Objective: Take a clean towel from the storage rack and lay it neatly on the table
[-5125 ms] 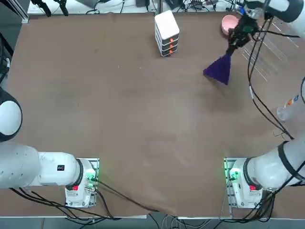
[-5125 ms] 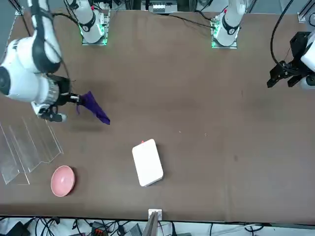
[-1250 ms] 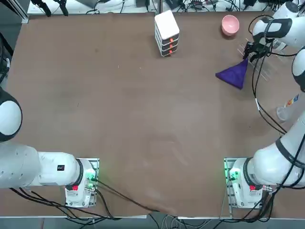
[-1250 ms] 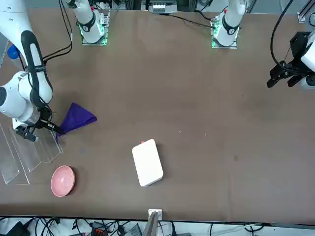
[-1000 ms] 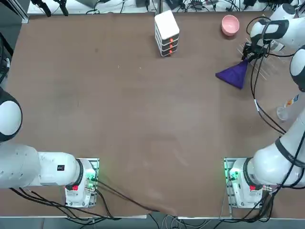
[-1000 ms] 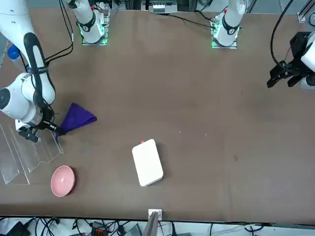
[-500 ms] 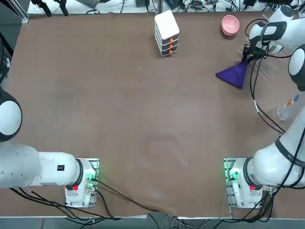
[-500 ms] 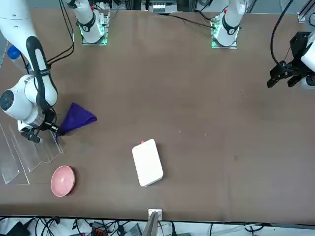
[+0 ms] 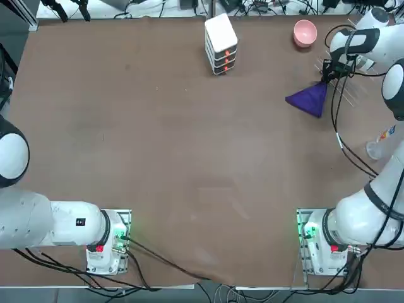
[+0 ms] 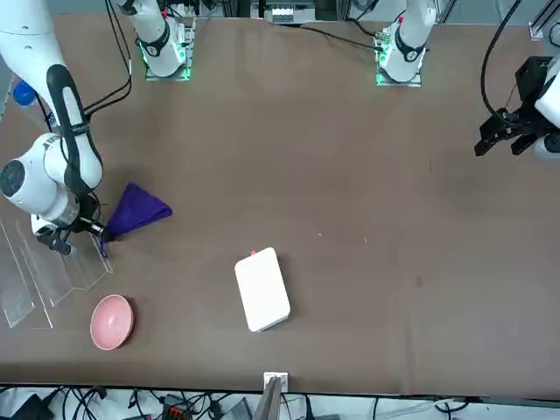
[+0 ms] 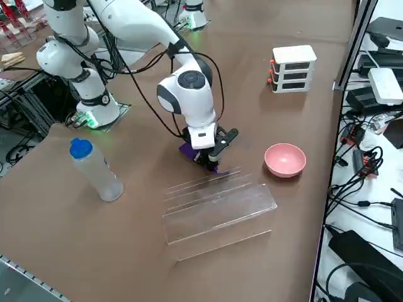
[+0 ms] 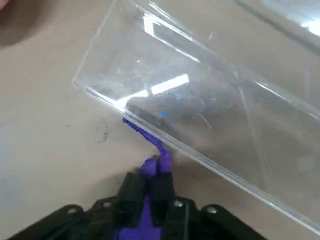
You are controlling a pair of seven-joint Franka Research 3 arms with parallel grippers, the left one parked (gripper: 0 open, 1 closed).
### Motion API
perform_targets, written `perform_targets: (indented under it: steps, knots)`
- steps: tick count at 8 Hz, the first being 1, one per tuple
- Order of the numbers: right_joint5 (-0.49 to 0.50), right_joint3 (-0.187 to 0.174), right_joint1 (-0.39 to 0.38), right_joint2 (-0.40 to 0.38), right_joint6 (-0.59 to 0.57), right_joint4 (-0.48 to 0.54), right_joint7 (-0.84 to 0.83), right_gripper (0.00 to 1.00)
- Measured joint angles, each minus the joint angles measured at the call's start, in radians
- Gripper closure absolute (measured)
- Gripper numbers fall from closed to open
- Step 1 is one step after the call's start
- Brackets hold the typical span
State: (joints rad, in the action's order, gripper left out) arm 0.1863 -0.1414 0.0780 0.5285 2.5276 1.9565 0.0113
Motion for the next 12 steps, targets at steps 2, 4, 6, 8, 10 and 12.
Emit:
perform_targets:
  steps: [2, 4, 6, 8, 10, 12]
  knots:
    - [-0.003, 0.000, 0.000, -0.003, 0.001, -0.002, 0.001, 0.89]
    - [-0.007, 0.000, 0.000, -0.025, -0.015, -0.004, 0.002, 0.93]
    - [-0.008, 0.000, 0.000, -0.064, -0.065, -0.004, 0.002, 0.93]
    - [-0.008, 0.001, -0.007, -0.094, -0.148, -0.004, 0.002, 0.94]
    - [-0.008, 0.002, -0.043, -0.136, -0.323, -0.004, 0.000, 0.95]
    - [-0.008, 0.003, -0.080, -0.194, -0.498, 0.015, -0.002, 0.96]
